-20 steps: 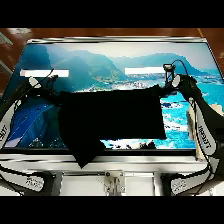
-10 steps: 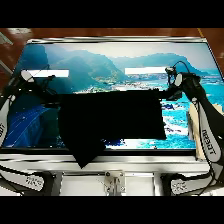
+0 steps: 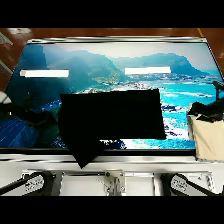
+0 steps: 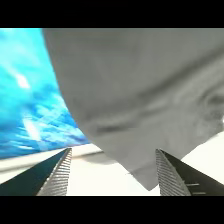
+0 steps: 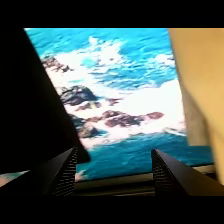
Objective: Fold the shirts.
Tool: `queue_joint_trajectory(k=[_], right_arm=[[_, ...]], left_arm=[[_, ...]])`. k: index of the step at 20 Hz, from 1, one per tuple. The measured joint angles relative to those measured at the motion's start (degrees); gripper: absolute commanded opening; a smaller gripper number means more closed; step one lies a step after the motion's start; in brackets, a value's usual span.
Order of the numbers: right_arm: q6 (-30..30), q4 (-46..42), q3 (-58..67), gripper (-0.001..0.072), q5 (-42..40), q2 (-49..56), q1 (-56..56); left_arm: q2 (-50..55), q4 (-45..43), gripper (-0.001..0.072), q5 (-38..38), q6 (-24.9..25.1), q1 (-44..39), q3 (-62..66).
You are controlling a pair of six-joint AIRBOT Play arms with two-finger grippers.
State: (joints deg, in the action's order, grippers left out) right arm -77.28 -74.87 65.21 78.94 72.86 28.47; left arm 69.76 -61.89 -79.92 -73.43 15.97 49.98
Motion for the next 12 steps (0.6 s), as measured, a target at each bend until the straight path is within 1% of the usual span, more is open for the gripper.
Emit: queue_joint_trajectory(k=[1, 2, 3, 6, 11, 12], right_arm=[[1.3, 4.3, -2.3, 0.0587, 0.0, -1.2, 2.4], [2.4, 7.5, -4.1, 0.0587, 0.0, -2.0, 4.2], [3.1, 9.6, -5.3, 0.0587, 0.0, -2.6, 5.3], [4.5, 12.7, -7.6, 0.0586, 0.0, -3.3, 6.5], [5.1, 13.0, -8.7, 0.0586, -0.4, -3.6, 6.3], [5.0, 12.6, -8.8, 0.0586, -0.4, -3.6, 6.1]], left_arm=[[-2.1, 1.6, 0.0617, 2.0, 0.7, 0.9, -5.0], [-3.7, 2.5, 0.0669, 3.6, 1.4, 1.7, -9.6], [-4.7, 3.6, 0.0678, 5.0, 1.9, 2.2, -13.1], [-6.3, 5.1, 0.0677, 8.9, 3.0, 2.5, -20.8], [-6.7, 8.9, 0.0667, 15.8, 3.4, -1.2, -26.6], [-6.2, 10.6, 0.0634, 16.7, 3.4, -2.3, -27.3]])
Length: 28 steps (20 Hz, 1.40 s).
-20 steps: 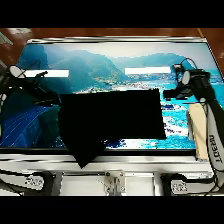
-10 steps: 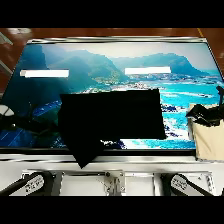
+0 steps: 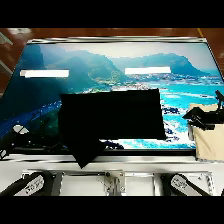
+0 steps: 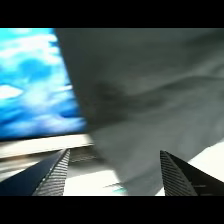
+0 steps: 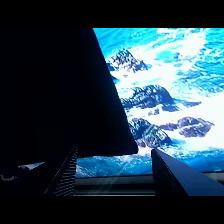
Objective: Fold the shirts.
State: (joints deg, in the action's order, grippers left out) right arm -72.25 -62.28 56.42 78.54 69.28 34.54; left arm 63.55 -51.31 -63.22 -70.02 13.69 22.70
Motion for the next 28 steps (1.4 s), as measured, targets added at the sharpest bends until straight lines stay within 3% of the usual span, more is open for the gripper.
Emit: queue_joint_trajectory(k=[1, 2, 3, 4, 5, 11, 18, 19, 22, 23, 28], right_arm=[[-0.2, -0.3, -0.2, 0.0586, -0.2, 0.0, -0.2], [-0.4, -0.6, -0.5, 0.0587, -0.5, 0.0, -0.3], [-0.7, -0.8, -1.0, 0.0619, -0.9, 0.0, -0.3], [-1.1, -1.0, -1.9, 0.0693, -1.1, 0.0, -0.3], [-1.3, -1.2, -3.3, 0.0693, -1.2, 0.0, -0.4], [-1.8, 0.8, -14.4, 0.0693, -6.9, 0.0, -1.8], [-3.3, 3.1, -20.8, 0.0693, -17.2, 3.0, -12.2], [-3.7, 3.8, -20.9, 0.0664, -17.1, 4.0, -13.6], [-4.4, 4.1, -21.2, 0.0094, -18.5, 6.7, -16.7], [-4.7, 4.3, -21.0, 0.0059, -18.8, 7.3, -17.4], [-1.9, 4.9, -15.1, 0.0058, -18.0, 5.8, -18.8]], left_arm=[[0.4, 1.2, 0.0456, 1.3, 0.0, -1.1, -0.3], [1.1, 2.0, 0.0234, 3.4, 0.0, -2.1, -0.7], [1.8, 2.7, 0.0113, 5.5, 0.2, -3.1, -1.0], [2.1, 3.3, 0.0095, 6.8, 0.2, -4.0, -1.2], [2.4, 4.4, 0.0038, 7.8, 0.3, -4.6, -1.3], [2.7, 7.0, 0.0039, 7.6, 1.4, -5.9, -1.0], [1.4, 10.1, 0.0039, 6.1, 1.7, -6.1, -0.8], [1.3, 10.3, 0.004, 6.0, 1.8, -6.1, -0.7], [1.2, 10.6, 0.0039, 6.1, 1.8, -6.1, -0.7], [1.2, 10.7, 0.0039, 6.2, 1.8, -6.1, -0.6], [0.2, 10.8, 0.0038, 6.3, 1.9, -6.1, 5.7]])
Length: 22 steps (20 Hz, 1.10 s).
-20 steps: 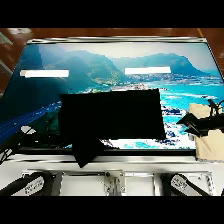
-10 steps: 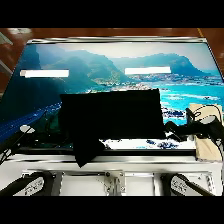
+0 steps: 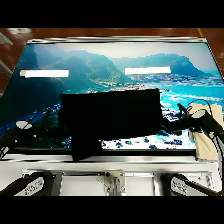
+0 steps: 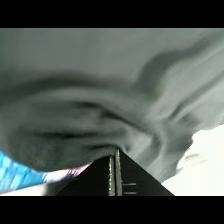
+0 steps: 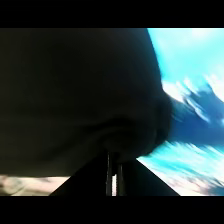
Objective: Fold the shirts.
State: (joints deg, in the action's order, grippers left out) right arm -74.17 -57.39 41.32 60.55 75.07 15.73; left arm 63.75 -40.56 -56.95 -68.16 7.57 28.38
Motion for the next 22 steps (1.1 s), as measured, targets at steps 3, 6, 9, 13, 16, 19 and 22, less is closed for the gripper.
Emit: queue_joint_trajectory(k=[3, 6, 9, 13, 16, 19, 22], right_arm=[[0.5, 0.8, 6.0, 0.0058, 0.3, -1.2, -0.2], [0.2, 1.1, 12.6, 0.0058, -1.0, 0.9, -2.0], [-0.9, 0.6, 19.9, 0.0058, -4.0, 5.8, -5.5], [-5.0, -2.7, 30.3, 0.0059, -7.5, 14.5, -8.1], [-7.2, -3.5, 36.3, 0.0154, -8.9, 21.0, -8.9], [-8.2, -3.7, 39.1, 0.0601, -10.2, 25.5, -10.0], [-8.2, -4.1, 40.2, 0.0705, -10.7, 27.3, -10.6]], left_arm=[[0.3, 0.0, 0.0039, 0.3, -0.1, 0.4, 8.8], [4.4, -0.2, 0.0039, 0.2, -0.6, 1.0, 18.8], [12.0, -0.3, 0.0039, -2.5, -1.2, 1.2, 29.2], [22.3, -0.5, 0.0039, -3.6, -3.1, 1.8, 40.7], [29.2, -0.7, 0.004, -3.8, -4.8, 2.2, 45.8], [34.2, -0.5, 0.0465, -3.9, -6.4, 2.1, 47.8], [36.7, 0.1, 0.0583, -4.2, -7.7, 2.4, 48.6]])
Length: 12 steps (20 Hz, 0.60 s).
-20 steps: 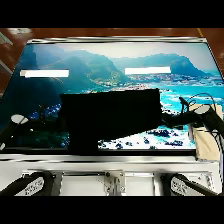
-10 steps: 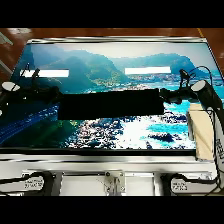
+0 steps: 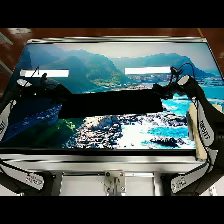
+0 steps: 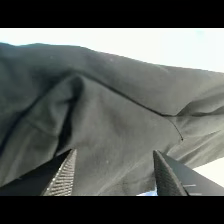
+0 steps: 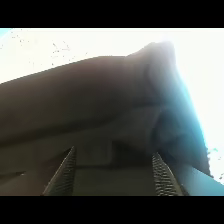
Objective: Fold the shirts.
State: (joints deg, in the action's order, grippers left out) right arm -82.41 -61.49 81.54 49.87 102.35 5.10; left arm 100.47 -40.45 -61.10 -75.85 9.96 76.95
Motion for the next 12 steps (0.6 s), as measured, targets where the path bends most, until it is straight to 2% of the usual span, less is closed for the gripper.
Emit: queue_joint_trajectory(k=[8, 12], right_arm=[[0.0, -1.4, 0.6, 0.0705, 1.7, 0.6, 3.9], [-0.6, 2.1, 0.6, 0.0694, 2.9, 3.4, 4.3]], left_arm=[[-1.2, 4.7, 0.0582, -4.8, -0.4, 2.3, 0.4], [-1.8, 9.7, 0.0582, -5.6, 1.3, 2.2, 0.4]])
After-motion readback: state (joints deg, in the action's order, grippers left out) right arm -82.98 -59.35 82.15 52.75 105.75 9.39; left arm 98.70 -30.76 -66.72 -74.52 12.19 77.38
